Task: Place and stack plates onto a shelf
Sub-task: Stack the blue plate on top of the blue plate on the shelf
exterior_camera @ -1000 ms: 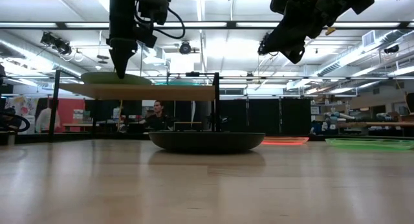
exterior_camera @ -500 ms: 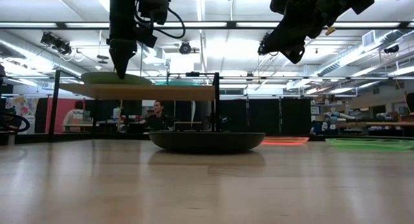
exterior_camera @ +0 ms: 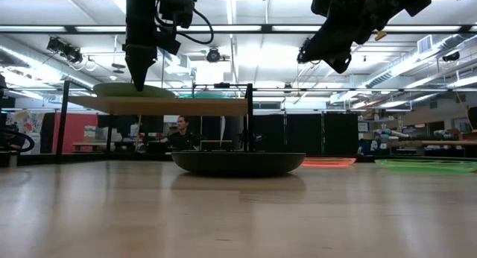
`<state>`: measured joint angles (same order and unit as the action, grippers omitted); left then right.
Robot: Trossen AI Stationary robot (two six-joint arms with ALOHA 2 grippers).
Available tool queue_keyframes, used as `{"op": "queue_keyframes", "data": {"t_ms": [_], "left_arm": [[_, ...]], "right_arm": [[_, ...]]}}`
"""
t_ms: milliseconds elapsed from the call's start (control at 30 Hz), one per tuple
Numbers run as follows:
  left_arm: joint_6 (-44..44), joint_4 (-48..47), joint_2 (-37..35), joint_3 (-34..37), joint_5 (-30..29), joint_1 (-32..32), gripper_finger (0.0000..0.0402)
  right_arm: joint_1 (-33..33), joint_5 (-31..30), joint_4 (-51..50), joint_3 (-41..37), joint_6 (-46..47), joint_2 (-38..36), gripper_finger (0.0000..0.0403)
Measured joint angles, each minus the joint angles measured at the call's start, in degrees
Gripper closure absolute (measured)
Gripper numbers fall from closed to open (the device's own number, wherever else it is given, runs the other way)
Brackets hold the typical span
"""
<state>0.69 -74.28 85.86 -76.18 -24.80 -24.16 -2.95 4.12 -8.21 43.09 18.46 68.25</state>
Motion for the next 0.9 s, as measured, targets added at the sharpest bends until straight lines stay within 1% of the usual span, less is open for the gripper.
{"op": "queue_keyframes", "data": {"t_ms": [133,300,533,667,733,833,900], "left_arm": [[0.0,0.0,-0.7,0.0,0.0,0.0,0.0212],[0.1,0.0,-3.3,0.0,0.7,0.0,0.0212],[1.9,-0.1,-9.4,0.0,5.5,1.8,0.0212],[4.9,0.0,-13.2,0.0,7.3,5.6,0.0212],[8.0,0.0,-15.0,0.0,7.5,8.4,0.0212],[13.1,0.4,-16.9,0.0,7.5,13.9,0.0212],[16.0,0.8,-17.2,0.0,7.6,18.0,0.0212]], "right_arm": [[0.0,0.0,0.0,0.0,0.0,0.0,0.0288],[0.0,0.0,0.0,0.0,-0.5,0.0,0.025],[0.1,0.8,0.0,0.0,-0.9,-0.1,0.0241],[0.1,3.9,0.0,0.0,-3.5,-1.7,0.0242],[0.0,4.9,-0.1,0.0,-3.4,-3.0,0.0244],[-1.1,5.9,0.0,0.0,-2.6,-5.7,0.0245],[-3.0,6.1,0.0,0.0,-1.5,-7.3,0.0245]]}}
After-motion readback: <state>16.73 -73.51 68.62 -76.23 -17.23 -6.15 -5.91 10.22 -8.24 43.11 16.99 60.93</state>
